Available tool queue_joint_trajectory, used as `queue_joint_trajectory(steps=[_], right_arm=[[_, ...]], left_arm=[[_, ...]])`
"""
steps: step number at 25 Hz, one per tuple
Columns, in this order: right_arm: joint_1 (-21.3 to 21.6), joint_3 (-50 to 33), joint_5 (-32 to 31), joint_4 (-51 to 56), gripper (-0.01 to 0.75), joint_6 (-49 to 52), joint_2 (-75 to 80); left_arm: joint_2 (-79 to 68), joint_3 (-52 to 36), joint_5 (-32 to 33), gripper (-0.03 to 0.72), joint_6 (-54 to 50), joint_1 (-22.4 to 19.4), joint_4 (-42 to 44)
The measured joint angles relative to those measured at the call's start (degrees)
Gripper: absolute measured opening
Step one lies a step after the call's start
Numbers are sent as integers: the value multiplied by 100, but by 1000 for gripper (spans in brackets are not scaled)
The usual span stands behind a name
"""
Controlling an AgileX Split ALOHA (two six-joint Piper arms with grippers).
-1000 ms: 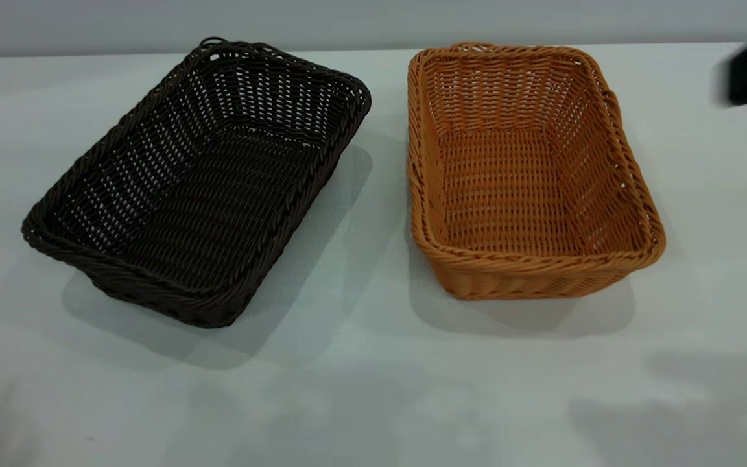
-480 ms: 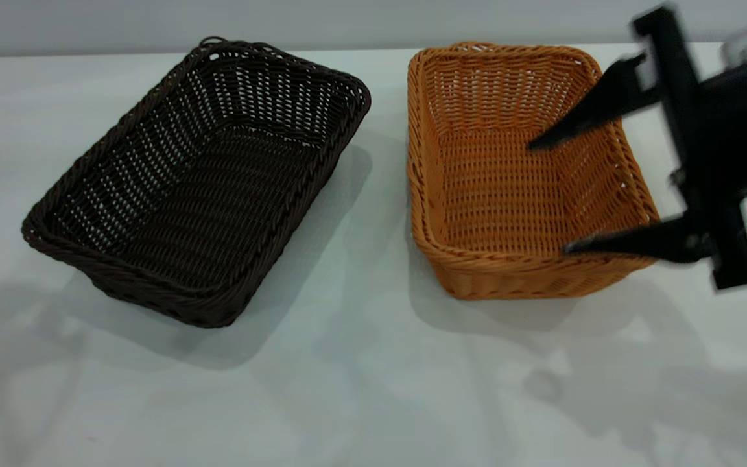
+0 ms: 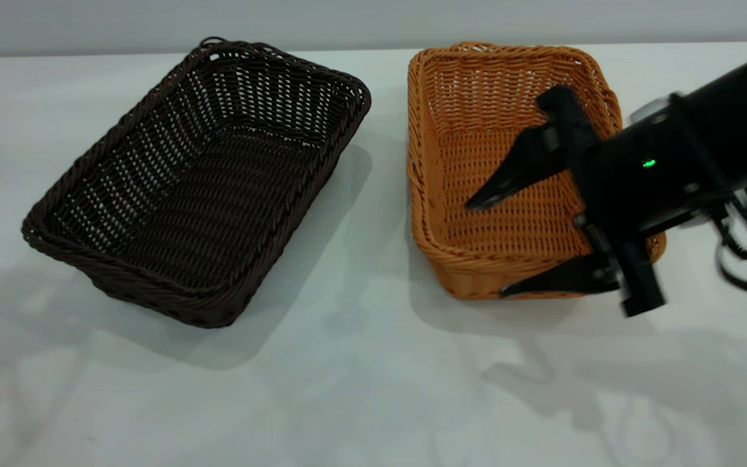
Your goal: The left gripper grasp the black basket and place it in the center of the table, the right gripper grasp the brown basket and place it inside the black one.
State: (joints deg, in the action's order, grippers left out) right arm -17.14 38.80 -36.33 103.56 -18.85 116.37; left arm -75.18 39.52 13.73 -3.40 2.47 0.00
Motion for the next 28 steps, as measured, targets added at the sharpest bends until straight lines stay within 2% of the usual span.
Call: queue_joint_trajectory(steps=[3,10,14,18,28], right_arm=[[-123,217,252,0,531,185,290],[-123,451,1215,20,521,606,403],[-123,457,1676,25,507,675,403],[-123,480,1719,32,505,662,403],[-123,490,1723,38,505,407,403]], left_arm=[[0,0,-70,542,0,0,0],[-133,60,-177,542,-52,0,0],[-824,569,-78,542,-56,0,0],[-1682,1324,237,542,51,15,0],[-3968,3170,906,543,444,354,-47]])
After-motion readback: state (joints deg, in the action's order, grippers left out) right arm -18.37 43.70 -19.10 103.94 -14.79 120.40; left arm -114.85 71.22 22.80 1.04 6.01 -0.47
